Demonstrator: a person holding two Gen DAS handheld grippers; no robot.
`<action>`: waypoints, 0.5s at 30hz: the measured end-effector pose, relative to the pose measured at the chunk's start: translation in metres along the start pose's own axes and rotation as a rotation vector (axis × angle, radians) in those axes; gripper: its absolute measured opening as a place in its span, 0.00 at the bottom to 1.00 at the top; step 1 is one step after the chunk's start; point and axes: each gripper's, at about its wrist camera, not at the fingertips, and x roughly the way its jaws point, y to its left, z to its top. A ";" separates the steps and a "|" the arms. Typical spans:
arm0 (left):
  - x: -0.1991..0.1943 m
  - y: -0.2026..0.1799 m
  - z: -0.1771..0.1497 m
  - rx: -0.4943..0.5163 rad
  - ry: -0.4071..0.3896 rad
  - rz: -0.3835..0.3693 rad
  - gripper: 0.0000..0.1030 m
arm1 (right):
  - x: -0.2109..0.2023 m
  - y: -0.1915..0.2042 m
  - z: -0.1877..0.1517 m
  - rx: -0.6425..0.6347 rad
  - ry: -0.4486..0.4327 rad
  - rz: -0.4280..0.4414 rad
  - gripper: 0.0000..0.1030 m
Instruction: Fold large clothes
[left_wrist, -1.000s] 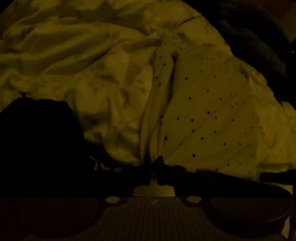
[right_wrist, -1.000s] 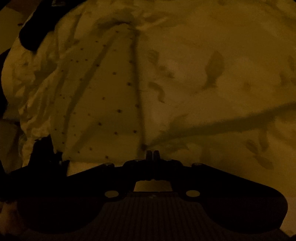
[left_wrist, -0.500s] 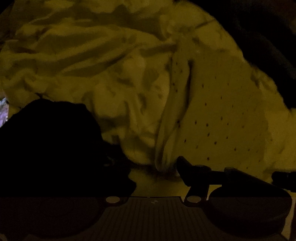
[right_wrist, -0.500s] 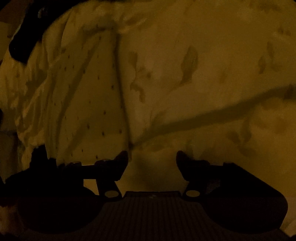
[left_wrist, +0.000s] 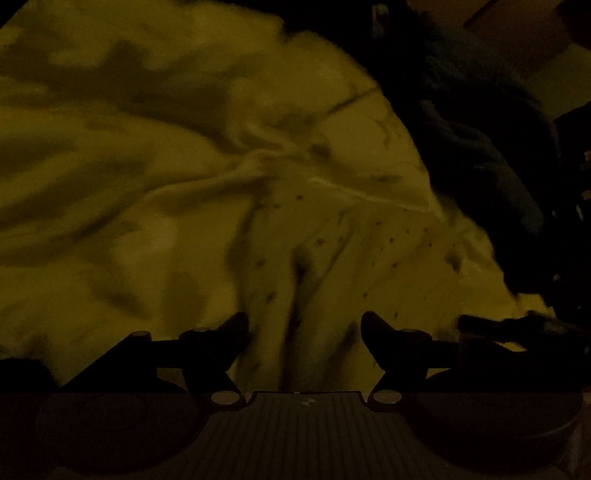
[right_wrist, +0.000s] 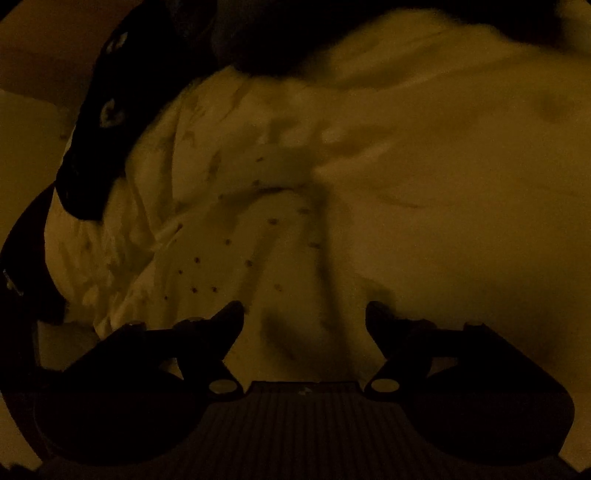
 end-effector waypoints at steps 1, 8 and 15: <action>0.010 -0.003 0.004 0.003 0.011 0.009 1.00 | 0.010 0.004 0.002 -0.003 0.006 0.003 0.71; 0.034 -0.016 0.021 -0.003 0.002 0.001 0.87 | 0.036 0.026 0.014 0.017 -0.112 -0.037 0.32; -0.016 -0.044 -0.008 0.045 -0.071 -0.093 0.61 | -0.014 0.052 -0.006 -0.114 -0.159 -0.018 0.11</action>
